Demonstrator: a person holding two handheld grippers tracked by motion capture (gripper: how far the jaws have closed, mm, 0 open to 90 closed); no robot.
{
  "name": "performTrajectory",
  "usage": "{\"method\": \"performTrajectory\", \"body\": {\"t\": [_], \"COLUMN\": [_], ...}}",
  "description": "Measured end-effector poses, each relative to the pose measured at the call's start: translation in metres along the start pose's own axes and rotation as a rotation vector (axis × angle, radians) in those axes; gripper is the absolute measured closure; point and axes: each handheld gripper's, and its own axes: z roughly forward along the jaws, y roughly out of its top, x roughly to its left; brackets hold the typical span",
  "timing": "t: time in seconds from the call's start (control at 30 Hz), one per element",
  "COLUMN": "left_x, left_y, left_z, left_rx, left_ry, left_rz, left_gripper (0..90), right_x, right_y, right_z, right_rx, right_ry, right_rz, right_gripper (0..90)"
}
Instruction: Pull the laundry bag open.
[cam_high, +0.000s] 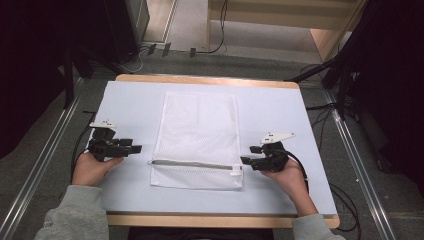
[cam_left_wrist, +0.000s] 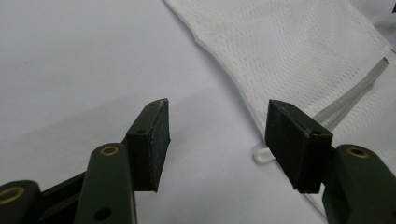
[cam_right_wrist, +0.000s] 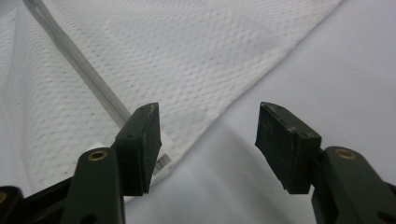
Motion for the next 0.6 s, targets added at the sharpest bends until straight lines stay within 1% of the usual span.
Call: {"method": "performTrajectory", "body": {"t": [0.07,0.1,0.13,0.17,0.4,0.47,0.53,0.6], "left_x": [0.002,0.003,0.004,0.004,0.008,0.010,0.011,0.013], "left_y": [-0.001,-0.001,-0.001,-0.001,-0.002,-0.002,-0.003,-0.003], "left_z": [0.000,-0.001,-0.001,-0.001,-0.002,-0.003,-0.002,-0.002], "left_rx": [0.000,0.000,-0.006,-0.007,-0.011,-0.006,-0.001,0.002], "left_ry": [0.011,0.010,0.014,0.017,0.045,0.051,0.061,0.061], "left_rz": [-0.004,-0.007,-0.015,-0.013,-0.019,-0.023,-0.029,-0.029], "left_gripper": [40.8,40.7,40.3,40.0,37.1,36.4,35.9,35.5], "right_x": [-0.006,-0.009,-0.011,-0.014,-0.028,-0.031,-0.032,-0.032], "right_y": [-0.002,-0.003,-0.003,-0.004,-0.008,-0.009,-0.009,-0.009], "right_z": [-0.003,-0.005,-0.006,-0.008,-0.013,-0.014,-0.013,-0.013], "right_rx": [-0.009,-0.012,-0.014,-0.020,-0.031,-0.030,-0.029,-0.027], "right_ry": [-0.011,-0.020,-0.027,-0.038,-0.076,-0.085,-0.091,-0.091], "right_rz": [0.015,0.018,0.027,0.032,0.060,0.072,0.073,0.072], "right_gripper": [38.9,38.5,37.8,37.6,36.7,36.7,36.6,36.5]}}
